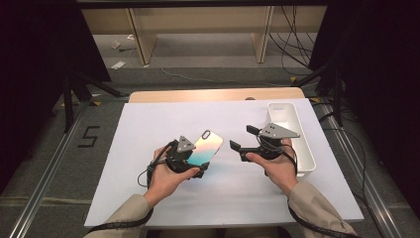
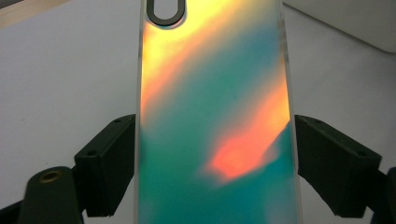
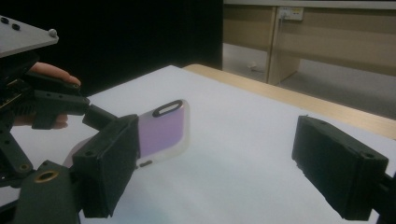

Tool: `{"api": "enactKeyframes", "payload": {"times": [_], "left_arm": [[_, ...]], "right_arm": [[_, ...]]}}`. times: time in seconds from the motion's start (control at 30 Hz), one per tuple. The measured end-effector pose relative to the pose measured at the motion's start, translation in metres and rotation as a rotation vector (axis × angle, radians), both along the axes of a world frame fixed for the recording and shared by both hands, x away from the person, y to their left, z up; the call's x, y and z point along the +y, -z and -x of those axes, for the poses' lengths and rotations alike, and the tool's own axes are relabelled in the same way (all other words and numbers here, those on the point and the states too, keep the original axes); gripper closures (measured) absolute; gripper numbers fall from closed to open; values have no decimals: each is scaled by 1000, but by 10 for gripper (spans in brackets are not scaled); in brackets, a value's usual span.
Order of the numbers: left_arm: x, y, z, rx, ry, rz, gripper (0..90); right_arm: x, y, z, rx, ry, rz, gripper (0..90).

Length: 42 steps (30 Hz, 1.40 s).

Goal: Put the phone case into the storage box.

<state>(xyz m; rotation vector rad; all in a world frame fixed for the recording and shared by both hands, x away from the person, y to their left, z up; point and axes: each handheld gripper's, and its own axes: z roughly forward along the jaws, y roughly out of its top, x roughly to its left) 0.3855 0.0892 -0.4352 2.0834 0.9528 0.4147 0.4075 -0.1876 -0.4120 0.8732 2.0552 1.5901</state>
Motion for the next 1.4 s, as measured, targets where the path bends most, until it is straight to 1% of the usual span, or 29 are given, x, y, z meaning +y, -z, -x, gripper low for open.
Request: {"api": "enactKeyframes", "payload": {"times": [0.13,0.27,0.53,0.87,1.23,1.4], "left_arm": [[-4,0,2,-2,7,3,167],[-10,0,5,-5,26,3,167],[-19,1,9,-8,53,0,167],[-24,1,12,-12,67,4,167],[-30,-1,15,-23,80,10,167],[-33,-1,17,-25,88,11,167]], "right_arm": [[3,1,-2,8,-3,-1,161],[7,3,-4,22,-8,-2,162],[13,5,-8,32,-17,-6,162],[18,6,-11,46,-21,-16,163],[24,10,-15,61,-32,-14,170],[27,13,-18,87,-35,-14,176]]}}
